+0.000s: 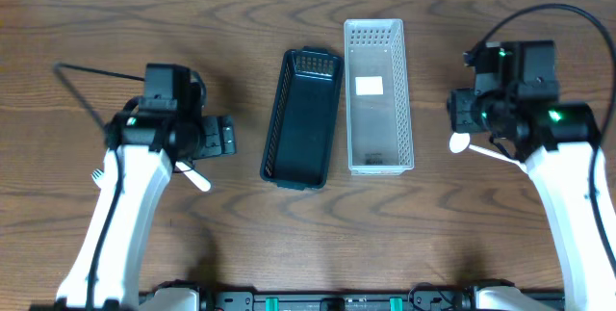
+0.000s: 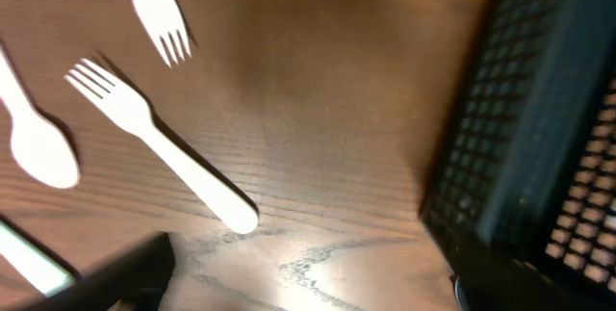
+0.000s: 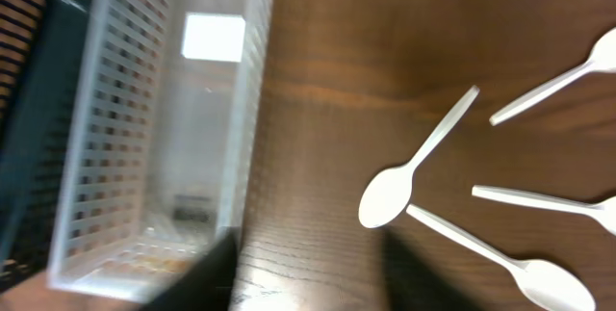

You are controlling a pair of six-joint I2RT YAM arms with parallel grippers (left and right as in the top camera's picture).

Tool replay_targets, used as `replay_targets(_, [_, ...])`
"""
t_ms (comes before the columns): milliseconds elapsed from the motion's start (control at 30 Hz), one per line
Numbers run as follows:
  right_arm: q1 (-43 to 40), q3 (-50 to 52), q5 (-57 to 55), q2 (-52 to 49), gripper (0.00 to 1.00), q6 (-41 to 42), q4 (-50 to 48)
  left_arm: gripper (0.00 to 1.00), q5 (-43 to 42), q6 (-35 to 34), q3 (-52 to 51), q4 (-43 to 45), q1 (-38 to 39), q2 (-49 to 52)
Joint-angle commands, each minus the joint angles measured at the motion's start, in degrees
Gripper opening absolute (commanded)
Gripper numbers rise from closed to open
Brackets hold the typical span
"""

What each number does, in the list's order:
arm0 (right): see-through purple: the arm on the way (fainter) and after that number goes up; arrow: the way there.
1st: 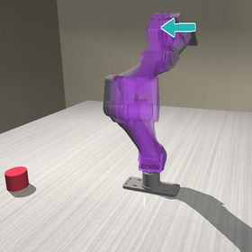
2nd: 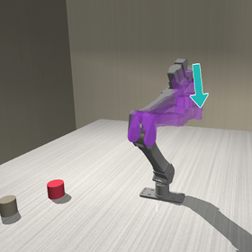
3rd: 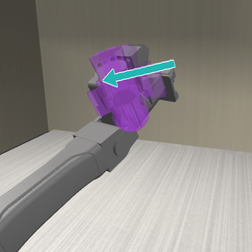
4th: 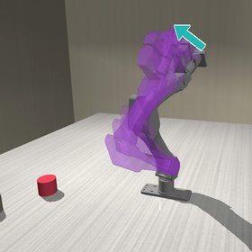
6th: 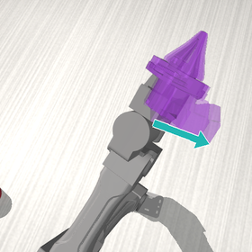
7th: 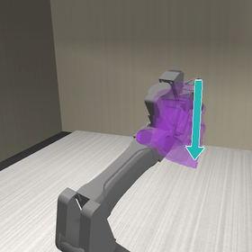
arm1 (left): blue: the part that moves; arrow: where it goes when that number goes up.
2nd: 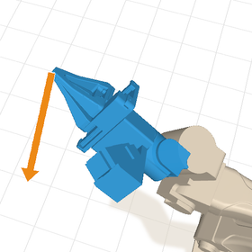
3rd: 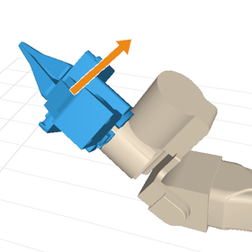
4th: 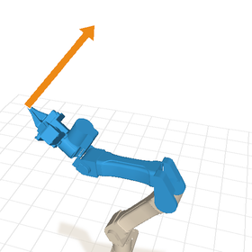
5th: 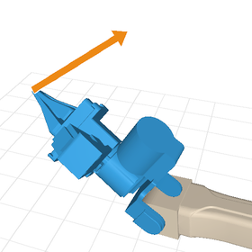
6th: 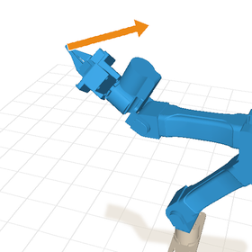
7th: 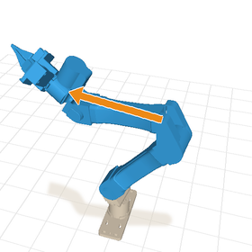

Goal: Pack container

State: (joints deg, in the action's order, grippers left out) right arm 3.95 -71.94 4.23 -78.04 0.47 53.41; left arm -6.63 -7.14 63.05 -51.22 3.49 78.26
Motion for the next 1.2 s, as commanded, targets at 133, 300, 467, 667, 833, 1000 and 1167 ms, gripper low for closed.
replay_targets(133, [-0.22,-0.26,-1.05,-11.13,0.01,2.95,0.39,0.27,-0.48,0.9,1.16,1.33,0.2,9.11])
replay_targets(300, [-0.15,-0.26,-0.39,-17.73,0.01,2.95,0.39,0.09,-0.48,0.83,1.16,1.31,0.24,12.68])
replay_targets(467, [-0.13,-0.26,3.19,-22.62,0.01,2.82,0.28,0.06,-0.5,-0.66,1.16,1.4,2.12,13.38])
replay_targets(667, [-0.11,-0.24,6.84,-25.66,0.01,2.21,0.39,0.06,-0.5,-0.61,1.14,1.6,7.26,13.38])
replay_targets(833, [0.55,-0.2,7.65,-26.69,0.01,2.19,0.39,0.06,-0.46,-0.59,0.94,3.04,11.54,13.49])
replay_targets(1000, [2.4,-0.17,9.81,-26.69,0.02,-0.13,0.39,0.06,-0.48,-0.61,0.94,4.24,13.27,13.64])
replay_targets(1167, [5.07,-0.17,15.45,-26.69,0.04,-4.31,0.85,0.06,-3.41,-0.61,0.94,4.15,14.4,13.92])
